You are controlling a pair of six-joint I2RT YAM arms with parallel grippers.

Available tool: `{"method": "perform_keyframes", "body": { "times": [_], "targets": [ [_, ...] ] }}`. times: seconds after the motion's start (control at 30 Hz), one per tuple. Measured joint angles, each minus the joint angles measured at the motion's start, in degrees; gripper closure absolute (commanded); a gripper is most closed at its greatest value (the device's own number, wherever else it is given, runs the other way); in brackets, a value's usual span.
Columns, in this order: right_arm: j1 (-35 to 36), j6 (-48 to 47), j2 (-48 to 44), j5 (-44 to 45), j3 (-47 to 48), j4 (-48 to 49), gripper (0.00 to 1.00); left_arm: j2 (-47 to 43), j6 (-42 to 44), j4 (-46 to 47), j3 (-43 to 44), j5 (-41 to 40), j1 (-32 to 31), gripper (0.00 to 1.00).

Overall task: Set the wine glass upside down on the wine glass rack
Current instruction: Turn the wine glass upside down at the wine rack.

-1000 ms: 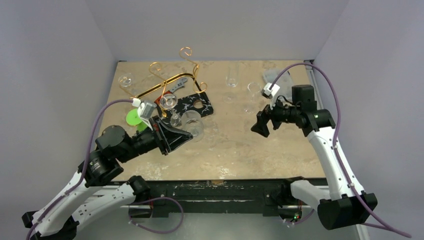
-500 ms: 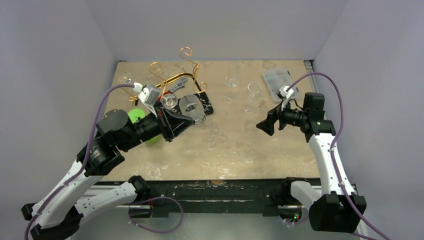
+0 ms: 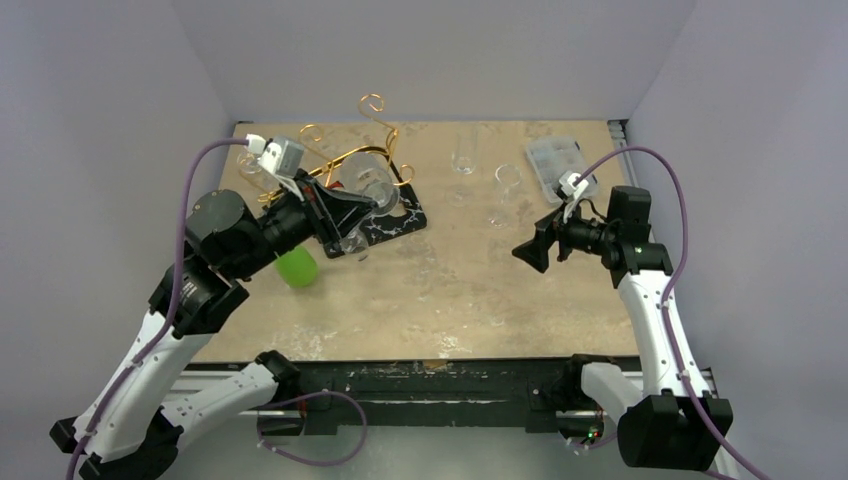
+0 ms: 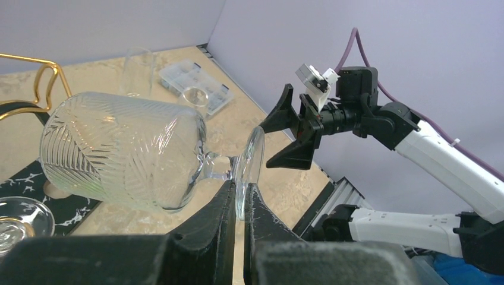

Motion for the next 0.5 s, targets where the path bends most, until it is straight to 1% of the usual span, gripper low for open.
{"method": "perform_keyframes", "body": {
  "times": [0.23, 0.27, 0.5],
  "targets": [
    [0.0, -0.4, 0.0, 0.1, 0.0, 0.0, 0.03, 0.2, 0.0, 0.2, 1.6, 2.2, 4.8, 1.0],
    [0.0, -0.5, 0.0, 0.2, 0.0, 0.0, 0.03, 0.1, 0.0, 0.6, 1.8, 3.2, 6.9, 1.0],
    [0.0, -0.8, 0.3, 0.5, -0.7, 0.2, 0.04, 0.3, 0.0, 1.3, 1.8, 5.3, 10.7, 1.0]
  ]
}}
